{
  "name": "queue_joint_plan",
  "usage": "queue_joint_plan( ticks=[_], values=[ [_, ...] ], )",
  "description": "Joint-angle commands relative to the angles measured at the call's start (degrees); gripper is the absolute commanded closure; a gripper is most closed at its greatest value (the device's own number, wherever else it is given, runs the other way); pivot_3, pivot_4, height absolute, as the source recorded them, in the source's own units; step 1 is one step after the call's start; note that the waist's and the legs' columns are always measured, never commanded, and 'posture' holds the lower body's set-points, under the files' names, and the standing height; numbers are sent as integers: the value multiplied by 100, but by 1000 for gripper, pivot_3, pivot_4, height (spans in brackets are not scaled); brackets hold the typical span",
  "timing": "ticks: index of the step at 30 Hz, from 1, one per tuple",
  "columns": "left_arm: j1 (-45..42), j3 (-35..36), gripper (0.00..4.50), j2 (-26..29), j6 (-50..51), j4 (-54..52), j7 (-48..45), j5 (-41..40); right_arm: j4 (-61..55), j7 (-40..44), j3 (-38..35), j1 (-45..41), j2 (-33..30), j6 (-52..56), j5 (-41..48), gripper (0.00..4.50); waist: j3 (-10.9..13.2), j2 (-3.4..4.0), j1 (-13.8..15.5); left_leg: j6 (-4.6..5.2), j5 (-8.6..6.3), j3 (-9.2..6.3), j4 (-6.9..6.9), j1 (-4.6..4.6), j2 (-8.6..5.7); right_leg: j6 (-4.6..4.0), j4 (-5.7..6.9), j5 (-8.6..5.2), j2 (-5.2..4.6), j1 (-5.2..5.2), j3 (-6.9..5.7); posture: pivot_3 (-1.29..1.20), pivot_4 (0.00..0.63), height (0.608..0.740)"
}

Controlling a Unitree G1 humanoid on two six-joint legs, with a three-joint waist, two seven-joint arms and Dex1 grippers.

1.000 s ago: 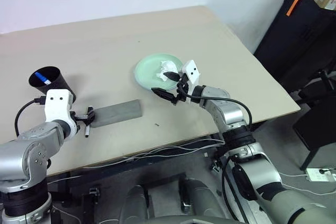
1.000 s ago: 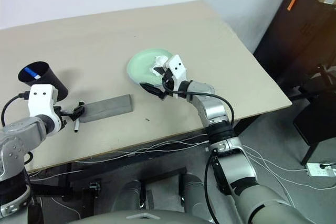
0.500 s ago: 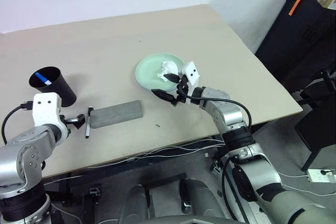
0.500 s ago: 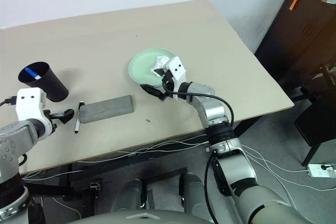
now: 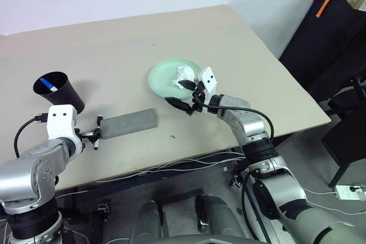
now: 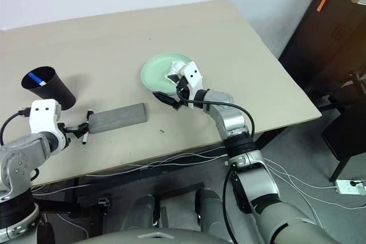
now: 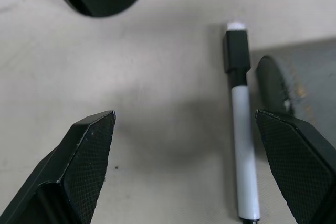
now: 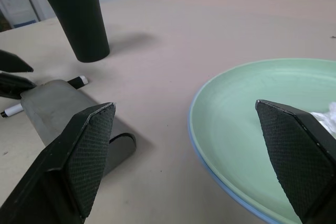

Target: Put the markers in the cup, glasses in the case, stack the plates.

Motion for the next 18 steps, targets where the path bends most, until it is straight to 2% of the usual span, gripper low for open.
queue_joint_plan(
  ticks=[1,8,17,18],
  values=[
    [-92,-248,29,-116,-103,34,-151,-26,-292,-44,-30,-27,-10,-8,28,0,0,0,27,0,0,0,1,0,0,-1,0,0,-1,0,0,0,150,733],
    [-195,-550,29,-264,-230,-55,-397,-151,-369,-93,23,75,-33,-27,-30,0,0,0,152,0,0,1,3,-2,-1,-4,-3,-2,-1,1,2,0,150,733],
    [-284,-696,29,-234,-155,248,-273,158,-278,-131,19,0,22,-63,-86,0,1,-1,135,0,0,-1,5,-3,0,-4,-5,1,2,1,2,0,150,733],
    [-310,-644,195,-273,-138,272,-237,185,-260,-134,13,-17,24,-64,-88,0,1,-1,135,0,0,-1,6,-3,0,-6,-5,1,2,1,2,0,150,733]
  ],
)
